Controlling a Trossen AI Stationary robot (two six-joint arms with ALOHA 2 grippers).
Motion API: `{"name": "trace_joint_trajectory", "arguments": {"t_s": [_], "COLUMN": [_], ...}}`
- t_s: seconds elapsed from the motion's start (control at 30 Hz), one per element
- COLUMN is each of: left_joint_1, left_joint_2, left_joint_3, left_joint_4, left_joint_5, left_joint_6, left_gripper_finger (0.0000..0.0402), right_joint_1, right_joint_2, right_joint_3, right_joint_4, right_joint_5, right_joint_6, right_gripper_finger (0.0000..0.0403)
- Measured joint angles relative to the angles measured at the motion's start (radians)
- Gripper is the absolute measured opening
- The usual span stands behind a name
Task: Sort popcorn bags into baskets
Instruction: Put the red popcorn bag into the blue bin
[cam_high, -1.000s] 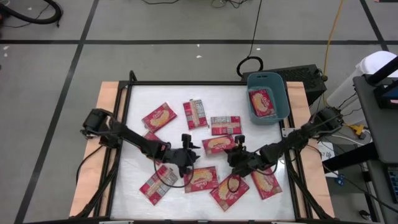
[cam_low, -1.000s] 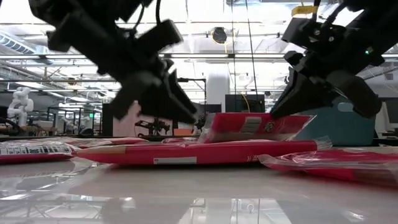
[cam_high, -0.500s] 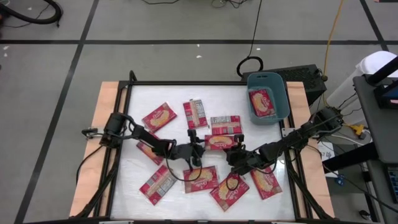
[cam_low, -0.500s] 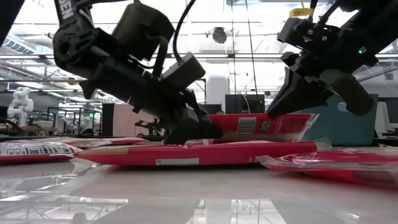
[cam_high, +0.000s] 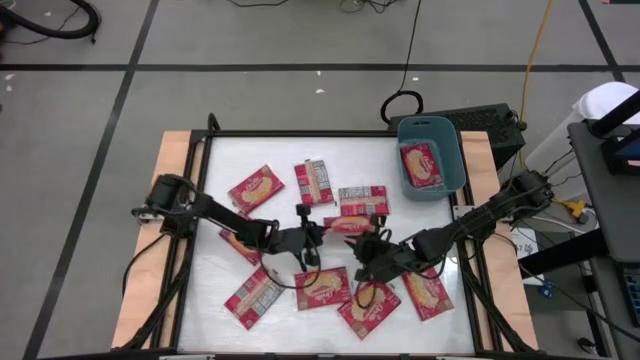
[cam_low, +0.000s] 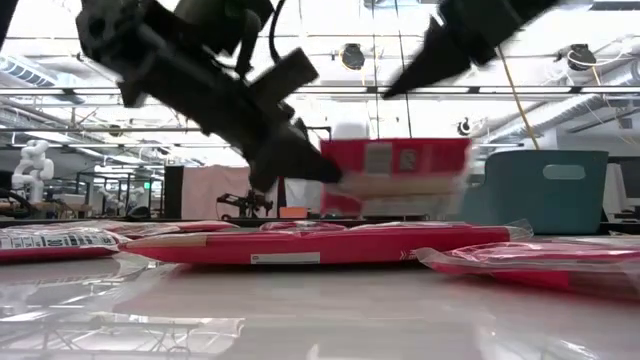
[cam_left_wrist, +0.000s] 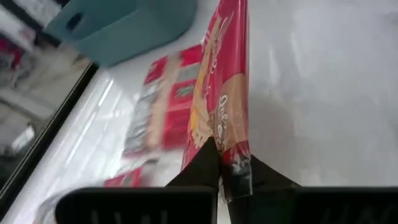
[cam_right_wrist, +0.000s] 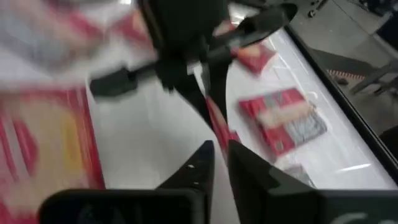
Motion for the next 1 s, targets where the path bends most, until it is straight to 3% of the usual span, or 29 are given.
{"name": "trace_joint_trajectory", "arguments": {"t_s": [0.1, 0.27, 0.4, 0.5, 0.67, 0.9, 1.0], "left_joint_1": [0.001, -0.012, -0.032, -0.045, -0.065, -0.080, -0.101], "left_joint_2": [-0.074, -0.147, -0.153, -0.152, -0.151, -0.151, -0.151], "left_joint_3": [0.000, 0.001, 0.000, 0.000, 0.000, 0.000, 0.000], "left_joint_4": [-0.126, -0.222, -0.247, -0.262, -0.262, -0.238, -0.229], "left_joint_5": [-0.020, -0.022, -0.019, -0.020, -0.019, -0.012, -0.026], "left_joint_6": [-0.078, -0.145, -0.142, -0.161, -0.143, -0.134, -0.094], "left_gripper_finger": [0.0006, 0.0006, 0.0004, 0.0005, 0.0008, 0.0009, 0.0025], "right_joint_1": [-0.009, -0.029, -0.049, -0.060, -0.085, -0.090, -0.087], "right_joint_2": [0.005, 0.065, 0.130, 0.174, 0.220, 0.228, 0.215], "right_joint_3": [0.067, 0.085, 0.088, 0.087, 0.087, 0.080, 0.071], "right_joint_4": [-0.068, -0.006, 0.057, 0.073, 0.075, 0.068, 0.073], "right_joint_5": [-0.007, -0.071, 0.057, 0.052, -0.015, -0.020, -0.026], "right_joint_6": [0.012, -0.127, -0.179, -0.263, -0.251, -0.281, -0.294], "right_gripper_finger": [0.0081, 0.0146, 0.0189, 0.0195, 0.0150, 0.0021, 0.0023]}}
